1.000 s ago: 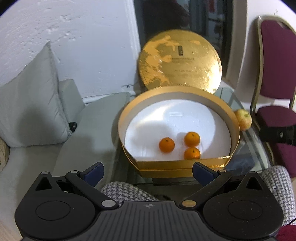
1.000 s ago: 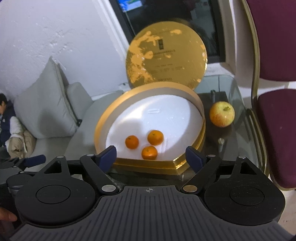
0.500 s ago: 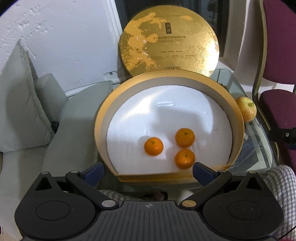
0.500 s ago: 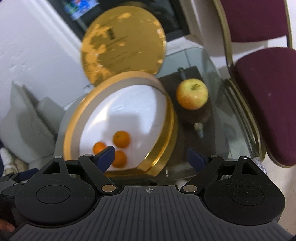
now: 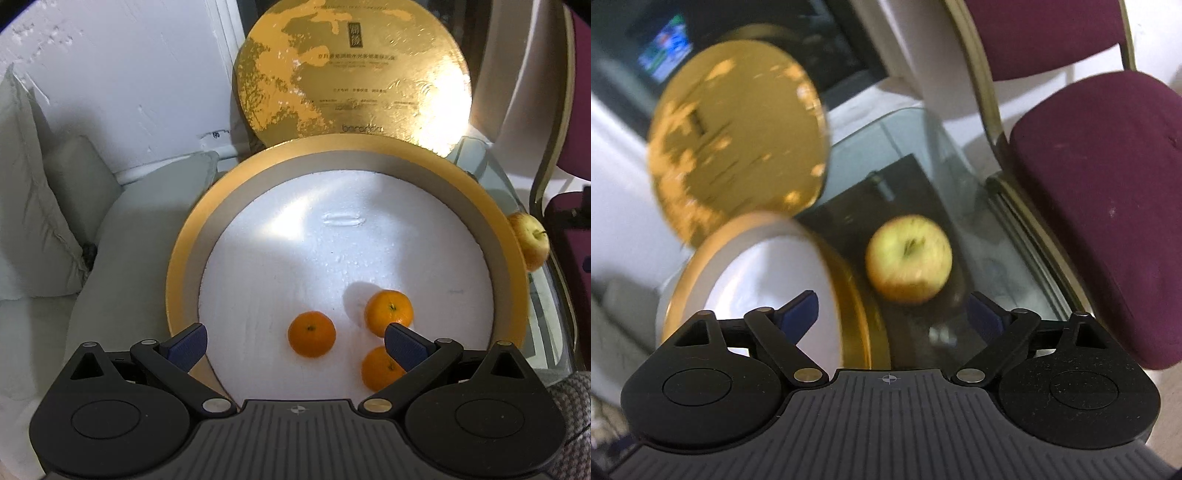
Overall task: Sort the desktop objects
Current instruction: 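Reach the right tool to the apple and close on it, then carry the apple over the foam in the box and open the right tool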
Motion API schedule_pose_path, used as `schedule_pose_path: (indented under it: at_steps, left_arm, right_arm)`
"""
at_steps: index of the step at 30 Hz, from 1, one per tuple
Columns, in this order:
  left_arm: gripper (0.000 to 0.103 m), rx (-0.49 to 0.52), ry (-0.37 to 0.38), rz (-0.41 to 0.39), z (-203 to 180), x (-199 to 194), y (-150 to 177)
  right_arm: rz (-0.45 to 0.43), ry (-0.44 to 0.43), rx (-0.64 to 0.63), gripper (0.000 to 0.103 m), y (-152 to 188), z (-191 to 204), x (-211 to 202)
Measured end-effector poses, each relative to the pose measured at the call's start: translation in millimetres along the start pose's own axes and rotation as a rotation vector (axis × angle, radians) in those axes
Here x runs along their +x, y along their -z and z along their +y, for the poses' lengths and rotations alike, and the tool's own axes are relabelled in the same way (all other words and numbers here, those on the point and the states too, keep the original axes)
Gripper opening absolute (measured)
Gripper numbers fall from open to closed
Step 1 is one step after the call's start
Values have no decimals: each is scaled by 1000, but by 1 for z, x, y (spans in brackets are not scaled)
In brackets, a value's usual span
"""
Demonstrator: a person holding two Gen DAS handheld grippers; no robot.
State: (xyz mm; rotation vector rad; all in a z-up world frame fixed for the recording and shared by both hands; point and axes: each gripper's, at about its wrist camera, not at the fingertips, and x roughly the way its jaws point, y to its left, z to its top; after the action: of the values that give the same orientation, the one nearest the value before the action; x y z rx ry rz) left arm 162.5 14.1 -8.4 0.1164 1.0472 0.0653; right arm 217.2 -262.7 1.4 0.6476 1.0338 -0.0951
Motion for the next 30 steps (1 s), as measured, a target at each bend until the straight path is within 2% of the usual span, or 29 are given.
schedule_pose_path:
  at_steps: [6, 13, 16, 20, 25, 27, 30]
  left_arm:
    - [102, -51, -7, 63, 10, 25, -4]
    - [102, -47, -17, 87, 12, 34, -2]
    - [102, -30, -7, 87, 10, 35, -2]
    - [102, -28, 4, 92, 9, 34, 2]
    - [102, -35, -7, 77, 12, 22, 9]
    - [102, -37, 0, 65, 14, 16, 13]
    - [102, -48, 6, 53, 19, 8, 20]
  right_arm:
    - [46, 75, 55, 93, -29, -4, 59]
    - [128, 65, 95, 93, -33, -7, 96]
    - [139, 82, 83, 92, -30, -4, 102]
    - [152, 114, 50, 83, -29, -2, 107]
    - [138, 129, 13, 82, -28, 0, 106]
    - [123, 156, 6, 82, -26, 2, 101]
    - [78, 148, 6, 82, -23, 5, 80]
